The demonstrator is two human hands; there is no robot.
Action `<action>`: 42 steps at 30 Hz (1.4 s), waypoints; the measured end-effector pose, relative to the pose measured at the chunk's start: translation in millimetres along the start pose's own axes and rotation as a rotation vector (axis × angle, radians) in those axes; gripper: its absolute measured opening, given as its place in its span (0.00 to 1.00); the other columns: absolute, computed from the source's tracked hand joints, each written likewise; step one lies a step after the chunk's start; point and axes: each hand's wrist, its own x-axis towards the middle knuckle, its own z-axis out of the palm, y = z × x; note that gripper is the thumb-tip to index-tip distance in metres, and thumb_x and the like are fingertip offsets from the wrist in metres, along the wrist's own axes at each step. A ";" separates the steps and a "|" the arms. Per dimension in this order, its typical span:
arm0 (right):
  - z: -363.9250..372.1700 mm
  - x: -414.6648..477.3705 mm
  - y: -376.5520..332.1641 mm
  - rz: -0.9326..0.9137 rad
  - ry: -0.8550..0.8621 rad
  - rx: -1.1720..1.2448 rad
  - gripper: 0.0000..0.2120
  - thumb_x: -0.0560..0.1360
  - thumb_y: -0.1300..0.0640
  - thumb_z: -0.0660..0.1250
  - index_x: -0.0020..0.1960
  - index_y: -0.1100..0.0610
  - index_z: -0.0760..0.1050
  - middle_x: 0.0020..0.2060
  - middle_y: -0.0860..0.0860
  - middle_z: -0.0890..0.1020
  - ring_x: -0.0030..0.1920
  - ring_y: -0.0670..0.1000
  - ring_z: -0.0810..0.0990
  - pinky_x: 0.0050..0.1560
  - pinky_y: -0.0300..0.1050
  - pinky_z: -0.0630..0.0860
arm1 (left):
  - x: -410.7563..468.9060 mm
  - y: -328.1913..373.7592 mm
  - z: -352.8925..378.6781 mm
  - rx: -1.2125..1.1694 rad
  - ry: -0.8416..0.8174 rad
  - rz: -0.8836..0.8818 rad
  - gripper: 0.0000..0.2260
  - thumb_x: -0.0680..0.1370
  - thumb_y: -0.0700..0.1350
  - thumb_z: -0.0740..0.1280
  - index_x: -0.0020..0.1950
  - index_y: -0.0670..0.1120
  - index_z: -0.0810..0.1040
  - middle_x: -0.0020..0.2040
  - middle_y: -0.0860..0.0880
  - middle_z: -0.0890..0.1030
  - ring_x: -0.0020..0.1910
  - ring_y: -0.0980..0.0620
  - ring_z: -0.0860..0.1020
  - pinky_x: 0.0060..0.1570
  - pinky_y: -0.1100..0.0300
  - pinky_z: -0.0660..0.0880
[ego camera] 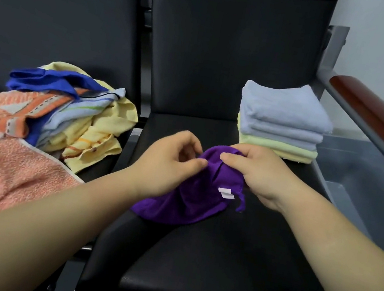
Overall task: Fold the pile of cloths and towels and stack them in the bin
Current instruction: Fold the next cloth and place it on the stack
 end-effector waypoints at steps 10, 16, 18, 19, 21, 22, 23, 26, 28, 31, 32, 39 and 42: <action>0.0 -12.7 -23.4 -0.068 -0.059 0.088 0.11 0.83 0.65 0.65 0.57 0.54 0.84 0.51 0.54 0.88 0.53 0.51 0.86 0.58 0.49 0.82 | -6.2 9.8 15.5 0.029 -0.096 -0.108 0.09 0.74 0.55 0.76 0.49 0.53 0.83 0.43 0.53 0.85 0.45 0.54 0.83 0.50 0.52 0.80; -6.6 -9.9 -20.5 0.023 0.009 0.178 0.04 0.81 0.60 0.71 0.53 0.58 0.83 0.45 0.55 0.88 0.44 0.51 0.86 0.44 0.46 0.82 | -2.4 14.2 13.3 -0.224 -0.100 -0.188 0.04 0.80 0.39 0.68 0.46 0.42 0.81 0.43 0.38 0.82 0.42 0.45 0.80 0.49 0.44 0.79; -10.6 -9.5 -17.9 0.079 0.005 0.207 0.04 0.81 0.60 0.70 0.52 0.59 0.83 0.44 0.57 0.88 0.43 0.53 0.86 0.44 0.47 0.82 | 2.6 12.8 9.4 -0.451 -0.083 -0.335 0.08 0.82 0.37 0.64 0.45 0.44 0.79 0.43 0.39 0.77 0.44 0.44 0.76 0.48 0.48 0.74; -11.5 -10.5 -18.6 0.117 -0.003 0.215 0.05 0.82 0.60 0.69 0.52 0.59 0.83 0.44 0.57 0.88 0.43 0.54 0.86 0.44 0.48 0.81 | 5.5 11.3 7.4 -0.539 -0.061 -0.384 0.10 0.82 0.36 0.62 0.45 0.46 0.78 0.41 0.41 0.76 0.42 0.45 0.75 0.46 0.51 0.73; -12.6 -9.3 -16.1 0.181 -0.019 0.218 0.07 0.83 0.61 0.66 0.52 0.58 0.84 0.44 0.58 0.87 0.40 0.54 0.85 0.41 0.47 0.80 | 10.7 8.0 3.7 -0.672 0.003 -0.444 0.12 0.82 0.33 0.58 0.44 0.47 0.74 0.36 0.46 0.75 0.35 0.49 0.74 0.37 0.57 0.71; -12.2 -8.6 -14.7 0.198 -0.026 0.219 0.09 0.84 0.61 0.65 0.51 0.58 0.84 0.42 0.57 0.86 0.38 0.53 0.84 0.39 0.45 0.78 | 13.2 6.1 2.8 -0.713 0.040 -0.459 0.13 0.82 0.32 0.57 0.44 0.47 0.73 0.35 0.47 0.74 0.32 0.51 0.73 0.32 0.60 0.68; -10.3 -9.1 -15.2 0.210 -0.029 0.224 0.10 0.84 0.61 0.64 0.50 0.57 0.84 0.41 0.57 0.85 0.39 0.55 0.83 0.41 0.46 0.76 | 14.9 4.0 1.9 -0.720 0.075 -0.461 0.14 0.82 0.31 0.57 0.44 0.48 0.72 0.35 0.48 0.73 0.30 0.51 0.71 0.30 0.61 0.65; -5.0 -7.0 -17.0 0.211 -0.042 0.267 0.12 0.85 0.61 0.62 0.50 0.56 0.83 0.44 0.58 0.85 0.43 0.57 0.82 0.43 0.47 0.74 | 16.5 -1.0 1.6 -0.667 0.089 -0.384 0.17 0.80 0.28 0.57 0.44 0.50 0.72 0.34 0.48 0.71 0.29 0.51 0.68 0.30 0.59 0.61; -3.0 -9.2 -21.9 0.228 -0.055 0.285 0.12 0.85 0.60 0.61 0.50 0.55 0.83 0.39 0.54 0.83 0.33 0.49 0.80 0.31 0.39 0.73 | 14.6 1.4 0.9 -0.578 0.019 -0.321 0.20 0.79 0.27 0.56 0.39 0.50 0.75 0.33 0.48 0.73 0.29 0.52 0.68 0.28 0.60 0.62; -5.0 -12.4 -26.7 0.228 -0.058 0.254 0.12 0.85 0.59 0.62 0.47 0.54 0.82 0.32 0.50 0.77 0.25 0.46 0.73 0.22 0.36 0.63 | 10.8 8.0 0.3 -0.378 -0.071 -0.243 0.10 0.76 0.40 0.63 0.38 0.48 0.81 0.36 0.50 0.77 0.36 0.53 0.73 0.35 0.63 0.69; -5.8 -12.1 -26.4 0.227 -0.060 0.257 0.13 0.85 0.58 0.63 0.45 0.53 0.82 0.32 0.50 0.76 0.26 0.46 0.72 0.23 0.37 0.63 | 8.5 10.4 -0.7 -0.332 -0.109 -0.217 0.06 0.75 0.45 0.66 0.41 0.46 0.81 0.38 0.51 0.78 0.38 0.55 0.74 0.39 0.63 0.70; -5.1 -8.3 -20.8 0.247 -0.020 0.262 0.10 0.82 0.57 0.67 0.42 0.54 0.81 0.34 0.52 0.74 0.31 0.49 0.71 0.32 0.43 0.61 | 4.4 8.4 -5.4 0.393 -0.122 -0.021 0.06 0.72 0.51 0.75 0.44 0.56 0.79 0.50 0.55 0.76 0.47 0.57 0.77 0.49 0.60 0.73; -2.8 -7.6 -18.3 0.244 -0.016 0.237 0.07 0.82 0.57 0.66 0.46 0.54 0.78 0.31 0.51 0.71 0.26 0.47 0.69 0.25 0.38 0.60 | 6.2 6.8 -7.9 0.441 -0.058 0.018 0.02 0.74 0.49 0.71 0.44 0.57 0.80 0.50 0.55 0.77 0.48 0.58 0.77 0.47 0.65 0.71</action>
